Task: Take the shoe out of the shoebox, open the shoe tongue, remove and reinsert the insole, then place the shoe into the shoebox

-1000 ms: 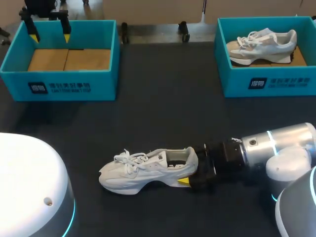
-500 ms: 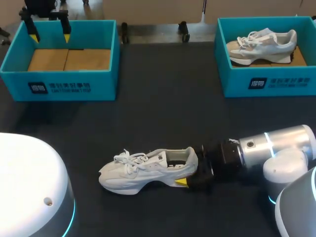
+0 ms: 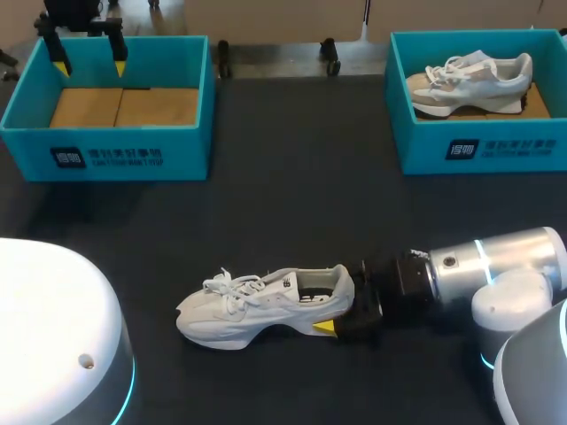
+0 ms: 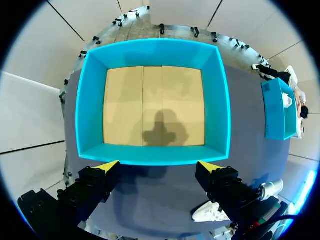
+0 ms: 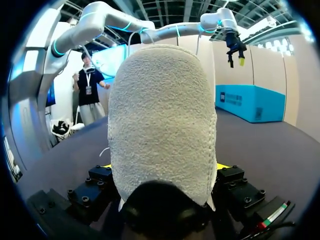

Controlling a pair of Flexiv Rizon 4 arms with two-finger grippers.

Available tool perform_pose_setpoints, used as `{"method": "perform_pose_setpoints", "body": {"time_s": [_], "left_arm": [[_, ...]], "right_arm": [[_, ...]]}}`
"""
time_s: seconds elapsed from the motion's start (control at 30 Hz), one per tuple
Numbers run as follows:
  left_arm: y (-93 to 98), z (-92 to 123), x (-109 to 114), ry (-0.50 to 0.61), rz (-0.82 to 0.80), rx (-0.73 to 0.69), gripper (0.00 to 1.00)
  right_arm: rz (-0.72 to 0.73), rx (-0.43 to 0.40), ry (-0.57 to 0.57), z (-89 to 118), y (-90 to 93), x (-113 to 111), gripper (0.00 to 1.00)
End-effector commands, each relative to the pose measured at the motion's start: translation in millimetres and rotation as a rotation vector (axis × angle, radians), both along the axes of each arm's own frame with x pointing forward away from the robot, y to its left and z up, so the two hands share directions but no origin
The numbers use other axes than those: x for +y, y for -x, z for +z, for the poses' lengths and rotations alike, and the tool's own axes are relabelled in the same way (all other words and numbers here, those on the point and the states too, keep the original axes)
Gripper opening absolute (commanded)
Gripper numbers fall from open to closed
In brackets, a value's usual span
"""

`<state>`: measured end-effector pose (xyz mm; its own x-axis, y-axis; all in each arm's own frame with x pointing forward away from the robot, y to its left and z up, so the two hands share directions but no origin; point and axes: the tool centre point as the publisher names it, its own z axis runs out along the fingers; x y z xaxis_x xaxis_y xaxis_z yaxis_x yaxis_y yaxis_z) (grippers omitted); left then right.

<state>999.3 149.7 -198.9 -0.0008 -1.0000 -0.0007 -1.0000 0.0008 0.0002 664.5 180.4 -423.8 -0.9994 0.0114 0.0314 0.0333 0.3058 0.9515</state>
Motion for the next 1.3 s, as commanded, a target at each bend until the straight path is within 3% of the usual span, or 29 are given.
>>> {"method": "perform_pose_setpoints", "body": {"time_s": [0.03,0.27,0.53,0.9,1.0,1.3], "left_arm": [[-0.1,0,0,0.0,0.0,0.0,1.0],[-0.1,0,0,0.0,0.0,0.0,1.0],[59.5,11,-37,0.071,-0.046,-0.014,1.0],[131.5,8,-85,0.034,0.007,0.011,1.0],[150.7,-3,-102,0.034,0.049,0.156,1.0],[150.7,-3,-102,0.034,0.049,0.156,1.0]], "right_arm": [[-0.002,-0.001,0.005,0,0.8,3,0.0],[-0.002,-0.001,0.005,0,0.8,3,0.0],[-0.002,-0.001,0.005,0,0.8,3,0.0],[-0.002,-0.001,0.005,0,0.8,3,0.0],[-0.002,-0.001,0.005,0,0.8,3,0.0],[-0.002,-0.001,0.005,0,0.8,3,0.0]]}}
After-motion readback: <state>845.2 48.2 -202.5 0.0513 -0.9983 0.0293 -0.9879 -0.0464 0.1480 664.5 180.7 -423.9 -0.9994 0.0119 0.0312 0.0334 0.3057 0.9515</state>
